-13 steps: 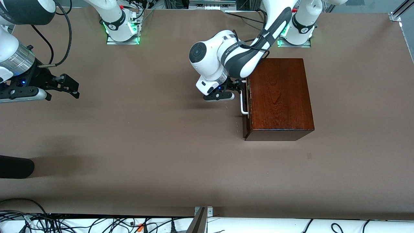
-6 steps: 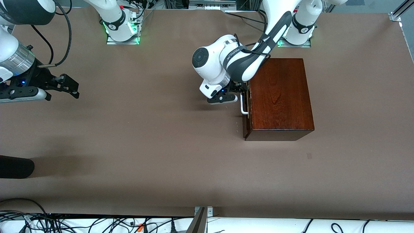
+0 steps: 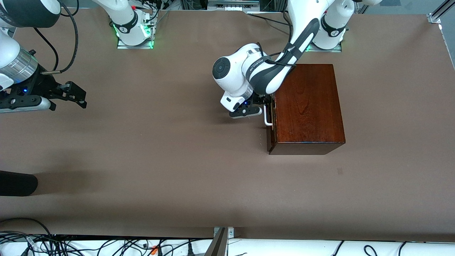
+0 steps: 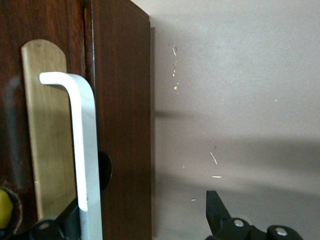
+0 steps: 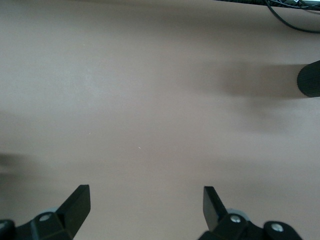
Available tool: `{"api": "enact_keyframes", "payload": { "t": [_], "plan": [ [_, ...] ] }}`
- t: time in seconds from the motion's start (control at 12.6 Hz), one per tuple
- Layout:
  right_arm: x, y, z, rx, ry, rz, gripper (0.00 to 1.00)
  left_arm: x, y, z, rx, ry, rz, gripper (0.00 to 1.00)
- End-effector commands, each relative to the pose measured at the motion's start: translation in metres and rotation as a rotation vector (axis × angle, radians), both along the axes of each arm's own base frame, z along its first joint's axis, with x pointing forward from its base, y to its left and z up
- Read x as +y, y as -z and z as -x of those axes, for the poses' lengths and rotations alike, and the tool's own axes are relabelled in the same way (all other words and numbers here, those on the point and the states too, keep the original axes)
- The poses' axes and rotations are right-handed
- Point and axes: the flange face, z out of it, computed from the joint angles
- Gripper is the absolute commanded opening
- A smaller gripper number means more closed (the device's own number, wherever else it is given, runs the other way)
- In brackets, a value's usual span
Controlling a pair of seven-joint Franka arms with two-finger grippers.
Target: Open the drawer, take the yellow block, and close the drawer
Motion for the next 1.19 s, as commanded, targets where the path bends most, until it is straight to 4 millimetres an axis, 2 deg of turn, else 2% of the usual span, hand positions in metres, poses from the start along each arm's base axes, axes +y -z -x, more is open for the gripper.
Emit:
{"api": "enact_keyframes", "payload": {
  "t": [0.0,0.48,0.95,1.11],
  "plan": [
    [-0.001,-0.003,-0.002,0.004,0.016,-0.019,1.0,-0.012,0.003,-0.002,-0.056,0.012,0.047,1.0],
    [-0.003,-0.003,-0.002,0.004,0.021,-0.019,1.0,-0.027,-0.006,-0.002,-0.094,-0.012,0.123,1.0],
    [-0.003,-0.003,-0.002,0.004,0.021,-0.019,1.0,-0.036,-0.032,-0.012,-0.075,-0.082,0.214,1.0],
    [-0.003,-0.003,-0.002,0.004,0.021,-0.019,1.0,-0.041,-0.033,-0.011,-0.054,-0.108,0.253,1.0]
  ]
}}
